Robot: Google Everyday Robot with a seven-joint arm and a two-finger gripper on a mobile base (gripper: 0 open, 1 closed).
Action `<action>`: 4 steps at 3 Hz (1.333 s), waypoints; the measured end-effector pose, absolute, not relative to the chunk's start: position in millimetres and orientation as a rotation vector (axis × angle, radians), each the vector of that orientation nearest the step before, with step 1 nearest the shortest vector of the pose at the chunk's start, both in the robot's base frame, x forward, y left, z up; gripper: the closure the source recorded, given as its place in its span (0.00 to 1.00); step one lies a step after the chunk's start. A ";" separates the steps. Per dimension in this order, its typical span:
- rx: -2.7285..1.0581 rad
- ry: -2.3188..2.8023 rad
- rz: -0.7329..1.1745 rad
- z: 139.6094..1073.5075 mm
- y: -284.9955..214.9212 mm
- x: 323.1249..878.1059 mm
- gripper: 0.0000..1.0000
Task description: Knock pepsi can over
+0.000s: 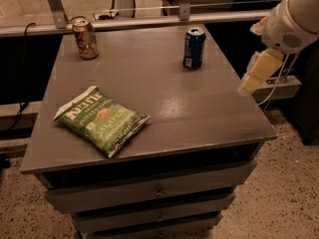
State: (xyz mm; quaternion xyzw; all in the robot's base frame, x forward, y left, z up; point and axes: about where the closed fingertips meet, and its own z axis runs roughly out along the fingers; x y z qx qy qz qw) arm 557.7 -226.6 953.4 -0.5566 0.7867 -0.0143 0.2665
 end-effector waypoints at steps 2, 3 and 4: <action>-1.249 2.056 0.154 914.3 -217.3 672.1 0.00; -1.169 2.007 0.327 892.8 -196.5 703.6 0.00; -1.136 1.918 0.518 883.5 -163.8 717.8 0.00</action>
Offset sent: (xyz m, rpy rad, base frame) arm 0.1765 0.0193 -0.0602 0.4399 -0.0697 -0.1231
